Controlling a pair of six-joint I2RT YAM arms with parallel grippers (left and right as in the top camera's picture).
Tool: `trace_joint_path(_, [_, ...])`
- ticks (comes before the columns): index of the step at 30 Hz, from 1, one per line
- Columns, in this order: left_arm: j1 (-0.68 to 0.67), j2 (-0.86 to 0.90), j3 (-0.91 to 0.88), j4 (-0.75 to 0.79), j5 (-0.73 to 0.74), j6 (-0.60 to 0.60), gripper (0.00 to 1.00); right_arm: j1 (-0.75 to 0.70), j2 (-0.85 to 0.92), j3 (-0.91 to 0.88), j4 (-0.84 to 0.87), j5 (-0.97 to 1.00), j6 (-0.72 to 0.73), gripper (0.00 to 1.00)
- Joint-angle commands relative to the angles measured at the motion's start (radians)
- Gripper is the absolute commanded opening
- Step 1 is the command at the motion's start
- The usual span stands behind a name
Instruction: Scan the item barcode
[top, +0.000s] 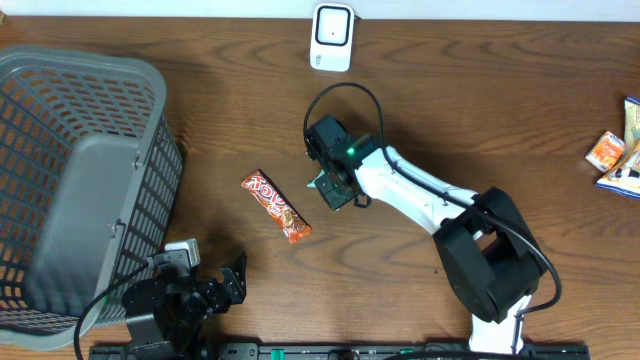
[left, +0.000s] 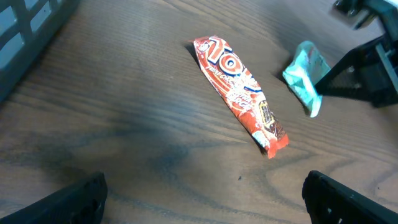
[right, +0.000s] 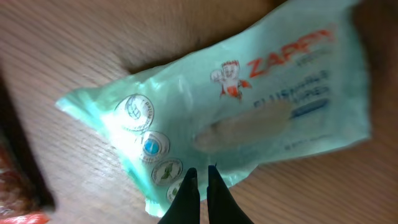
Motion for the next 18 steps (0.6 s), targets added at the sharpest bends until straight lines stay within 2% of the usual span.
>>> trace_joint_path(1, [0.002, -0.002, -0.002, -0.002, -0.006, -0.002, 0.98, 0.001, -0.106, 0.097, -0.036, 0.021, 0.006, 0.01])
trace_joint_path(5, [0.002, -0.002, -0.002, -0.002, -0.006, -0.002, 0.98, 0.007, -0.138, 0.085, -0.059, 0.018, 0.01, 0.01])
trace_joint_path(11, [0.002, -0.002, -0.002, -0.002, -0.006, -0.002, 0.98, 0.011, -0.049, -0.002, 0.006, -0.005, 0.058, 0.01])
trace_joint_path(14, [0.002, -0.002, -0.002, -0.002, -0.006, -0.002, 0.98, 0.014, 0.005, -0.008, 0.006, -0.077, 0.058, 0.01])
trace_joint_path(18, [0.002, -0.002, -0.002, -0.002, -0.006, -0.002, 0.98, 0.014, 0.009, -0.002, 0.007, -0.059, 0.058, 0.01])
